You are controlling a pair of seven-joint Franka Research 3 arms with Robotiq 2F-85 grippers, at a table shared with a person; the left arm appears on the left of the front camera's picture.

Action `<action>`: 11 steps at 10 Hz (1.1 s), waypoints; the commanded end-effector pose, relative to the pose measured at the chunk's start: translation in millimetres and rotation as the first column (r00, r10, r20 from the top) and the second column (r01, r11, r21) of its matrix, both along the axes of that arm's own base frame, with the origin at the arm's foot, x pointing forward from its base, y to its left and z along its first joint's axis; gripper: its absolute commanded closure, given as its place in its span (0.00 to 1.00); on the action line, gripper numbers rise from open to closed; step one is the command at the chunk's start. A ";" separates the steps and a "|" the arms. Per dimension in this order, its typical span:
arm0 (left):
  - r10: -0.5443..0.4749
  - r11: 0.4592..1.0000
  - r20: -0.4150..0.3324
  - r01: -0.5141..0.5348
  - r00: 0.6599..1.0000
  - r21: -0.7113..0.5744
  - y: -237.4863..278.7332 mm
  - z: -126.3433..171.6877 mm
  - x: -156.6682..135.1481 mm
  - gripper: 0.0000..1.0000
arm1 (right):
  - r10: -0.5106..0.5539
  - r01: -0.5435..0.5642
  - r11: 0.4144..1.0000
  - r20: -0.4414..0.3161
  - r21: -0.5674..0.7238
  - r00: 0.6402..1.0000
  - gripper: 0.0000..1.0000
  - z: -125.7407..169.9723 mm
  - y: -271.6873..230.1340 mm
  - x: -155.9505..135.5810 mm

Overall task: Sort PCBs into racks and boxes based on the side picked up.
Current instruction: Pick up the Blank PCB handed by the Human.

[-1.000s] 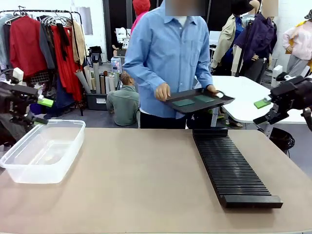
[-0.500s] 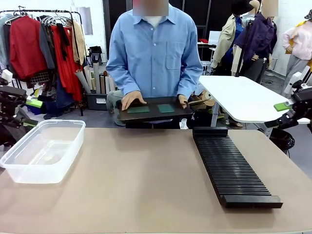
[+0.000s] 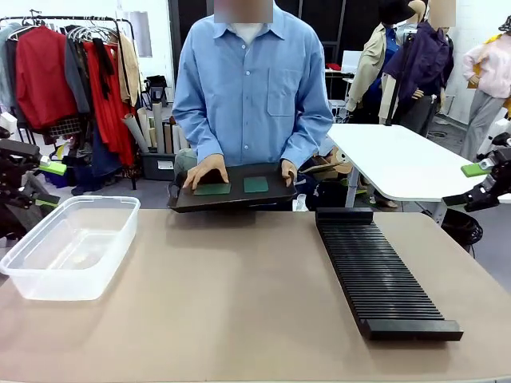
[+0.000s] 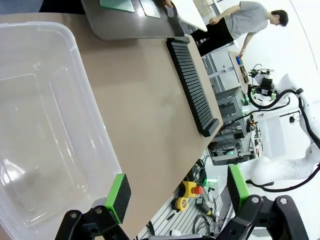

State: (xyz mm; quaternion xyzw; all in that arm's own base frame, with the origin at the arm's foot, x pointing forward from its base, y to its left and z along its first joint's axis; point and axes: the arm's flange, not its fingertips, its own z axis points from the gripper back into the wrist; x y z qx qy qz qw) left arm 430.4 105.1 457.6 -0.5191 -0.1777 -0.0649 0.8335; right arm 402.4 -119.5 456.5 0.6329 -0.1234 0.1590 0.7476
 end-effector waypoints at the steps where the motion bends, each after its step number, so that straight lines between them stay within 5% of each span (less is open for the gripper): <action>1: -0.010 1.000 0.025 0.010 1.000 0.002 6.5 0.7 -3.4 0.00 | -0.042 0.044 0.997 -0.036 0.059 0.998 0.00 4.3 0.0 -6.6; 4: -0.039 0.999 0.076 0.041 0.996 -0.025 8.9 2.1 -2.0 0.00 | -0.104 0.104 0.995 -0.036 0.002 0.994 0.00 2.0 -2.8 -5.6; 5: 0.005 1.000 0.011 -0.005 1.000 -0.001 5.9 -0.1 -2.0 0.00 | -0.029 0.030 0.999 -0.026 0.026 0.999 0.00 -2.2 -5.3 -4.4; 11: 0.005 1.000 0.011 -0.005 1.000 -0.001 5.9 -0.1 -2.0 0.00 | -0.029 0.030 0.999 -0.026 0.026 0.999 0.00 -2.2 -5.3 -4.4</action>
